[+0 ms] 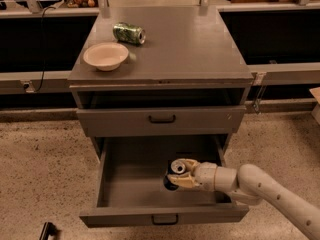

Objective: Pick pepsi can from middle drawer and place on counter

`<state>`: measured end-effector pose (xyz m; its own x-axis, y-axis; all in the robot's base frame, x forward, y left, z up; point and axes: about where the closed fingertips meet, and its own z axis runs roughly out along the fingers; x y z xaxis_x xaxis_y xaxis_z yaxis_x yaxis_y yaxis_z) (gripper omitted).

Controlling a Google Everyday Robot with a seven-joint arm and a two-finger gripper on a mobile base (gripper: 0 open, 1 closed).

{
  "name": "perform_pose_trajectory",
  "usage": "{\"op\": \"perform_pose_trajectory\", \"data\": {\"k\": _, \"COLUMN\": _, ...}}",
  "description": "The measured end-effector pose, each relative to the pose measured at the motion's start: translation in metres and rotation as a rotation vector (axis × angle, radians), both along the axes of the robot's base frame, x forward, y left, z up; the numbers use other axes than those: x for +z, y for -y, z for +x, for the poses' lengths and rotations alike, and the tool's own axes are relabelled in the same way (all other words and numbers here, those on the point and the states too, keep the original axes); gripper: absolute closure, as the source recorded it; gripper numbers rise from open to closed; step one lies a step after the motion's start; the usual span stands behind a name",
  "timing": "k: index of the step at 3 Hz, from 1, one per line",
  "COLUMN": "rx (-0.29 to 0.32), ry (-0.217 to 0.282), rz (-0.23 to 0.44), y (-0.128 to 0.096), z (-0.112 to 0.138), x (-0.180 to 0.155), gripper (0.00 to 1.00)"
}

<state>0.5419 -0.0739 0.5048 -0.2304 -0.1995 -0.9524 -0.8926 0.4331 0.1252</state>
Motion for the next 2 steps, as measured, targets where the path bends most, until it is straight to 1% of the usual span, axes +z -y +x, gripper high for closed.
{"op": "perform_pose_trajectory", "data": {"k": 1, "rx": 0.092, "ry": 0.024, "rz": -0.025, "y": 0.010, "z": -0.007, "x": 0.075, "gripper": 1.00}}
{"op": "perform_pose_trajectory", "data": {"k": 2, "rx": 0.186, "ry": 0.061, "rz": -0.098, "y": 0.022, "z": -0.004, "x": 0.165, "gripper": 1.00}}
